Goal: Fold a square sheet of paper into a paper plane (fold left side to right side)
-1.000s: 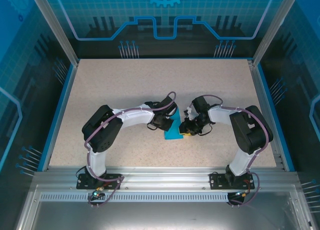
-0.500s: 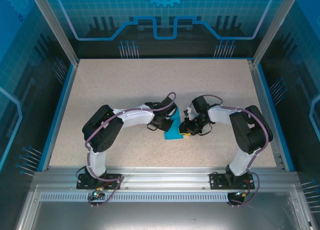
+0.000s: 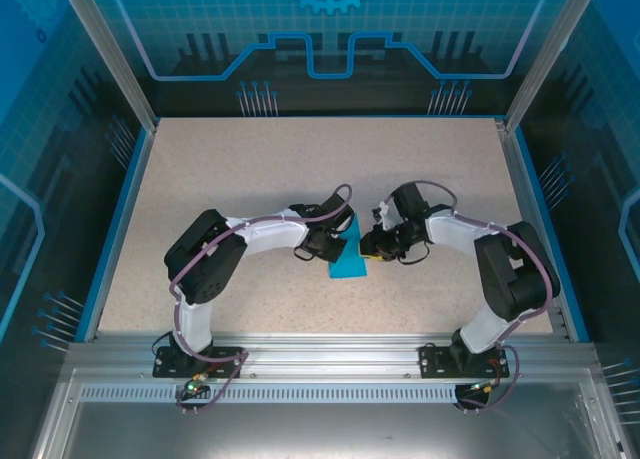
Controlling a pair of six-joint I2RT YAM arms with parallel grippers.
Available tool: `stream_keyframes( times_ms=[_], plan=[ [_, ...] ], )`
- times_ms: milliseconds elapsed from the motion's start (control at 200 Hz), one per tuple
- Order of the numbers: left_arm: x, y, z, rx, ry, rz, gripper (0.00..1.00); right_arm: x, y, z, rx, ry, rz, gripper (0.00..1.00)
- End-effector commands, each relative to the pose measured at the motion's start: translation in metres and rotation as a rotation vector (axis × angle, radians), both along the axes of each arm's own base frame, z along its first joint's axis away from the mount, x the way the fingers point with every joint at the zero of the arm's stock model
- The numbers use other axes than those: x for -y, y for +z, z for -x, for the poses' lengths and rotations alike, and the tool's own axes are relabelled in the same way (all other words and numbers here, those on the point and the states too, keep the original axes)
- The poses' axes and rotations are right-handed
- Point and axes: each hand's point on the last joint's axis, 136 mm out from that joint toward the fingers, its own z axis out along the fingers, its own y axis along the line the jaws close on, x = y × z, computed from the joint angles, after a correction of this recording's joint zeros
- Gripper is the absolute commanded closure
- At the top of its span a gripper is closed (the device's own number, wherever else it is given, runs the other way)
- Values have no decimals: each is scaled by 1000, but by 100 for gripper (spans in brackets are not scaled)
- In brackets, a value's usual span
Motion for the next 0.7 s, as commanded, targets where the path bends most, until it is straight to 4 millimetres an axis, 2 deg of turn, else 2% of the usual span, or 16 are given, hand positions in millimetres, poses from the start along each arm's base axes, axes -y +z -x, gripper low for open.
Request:
stream_keyframes(
  times_ms=[0,130,150,175,355,695],
  plan=[
    [-10,-22,9,-52,19,-28,92,-10,14,-15,1,-61,-86,76],
    [-9,-22,9,-51,16,-26,92,-18,7,-27,-32,-101,-113,77],
    [-9,-22,9,-51,16,-25,92,-22,14,-36,-11,-102,-122,77],
    [-9,-22,9,-51,16,-26,92,-24,13,-38,-14,-106,-118,78],
    [-8,-22,9,-54,15,-23,92,-33,7,-50,-34,-133,-133,79],
    [-6,-23,9,-54,11,-24,92,-40,-14,-45,-91,-125,-93,84]
  ],
)
